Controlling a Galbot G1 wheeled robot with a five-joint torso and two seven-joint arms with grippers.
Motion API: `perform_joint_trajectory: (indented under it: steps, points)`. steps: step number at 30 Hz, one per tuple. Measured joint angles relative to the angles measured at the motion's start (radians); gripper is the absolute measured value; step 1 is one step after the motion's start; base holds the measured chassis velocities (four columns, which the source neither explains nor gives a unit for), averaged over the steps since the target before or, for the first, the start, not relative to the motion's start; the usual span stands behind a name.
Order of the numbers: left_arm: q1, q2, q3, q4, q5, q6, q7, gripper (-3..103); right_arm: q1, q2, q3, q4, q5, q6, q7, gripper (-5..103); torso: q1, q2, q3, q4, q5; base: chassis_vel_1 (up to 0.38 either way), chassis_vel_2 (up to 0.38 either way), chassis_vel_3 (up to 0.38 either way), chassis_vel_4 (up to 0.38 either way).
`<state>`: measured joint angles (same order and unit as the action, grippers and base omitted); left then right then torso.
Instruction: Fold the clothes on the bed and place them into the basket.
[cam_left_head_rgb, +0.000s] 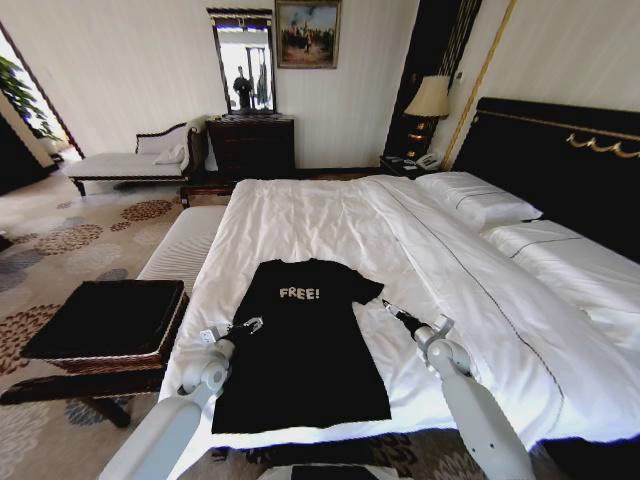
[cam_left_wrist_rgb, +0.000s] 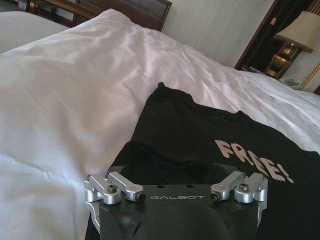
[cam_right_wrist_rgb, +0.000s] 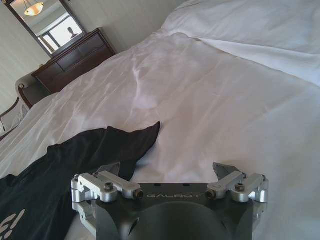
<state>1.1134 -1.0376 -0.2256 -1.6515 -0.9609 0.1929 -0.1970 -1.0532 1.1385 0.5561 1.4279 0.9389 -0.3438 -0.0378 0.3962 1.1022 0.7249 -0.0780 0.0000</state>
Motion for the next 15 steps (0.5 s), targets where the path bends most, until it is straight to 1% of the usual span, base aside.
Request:
perform_joint_trajectory:
  steps: [4, 15]
  points:
    - [-0.023, -0.005, 0.009, 0.037, 0.0, -0.003, 0.011, 94, 0.012, -0.02, 0.002, -0.002, 0.016, -0.003, 0.003, 100, 0.0, 0.0, 0.0, 0.0002, -0.0001, 0.0, 0.0, 0.0, 0.0]
    - [-0.077, -0.003, 0.044, 0.071, 0.016, -0.013, 0.018, 94, 0.006, -0.02, 0.008, -0.002, 0.016, -0.005, 0.005, 100, 0.0, 0.0, 0.0, 0.0001, -0.0001, 0.0, 0.0, 0.0, 0.0]
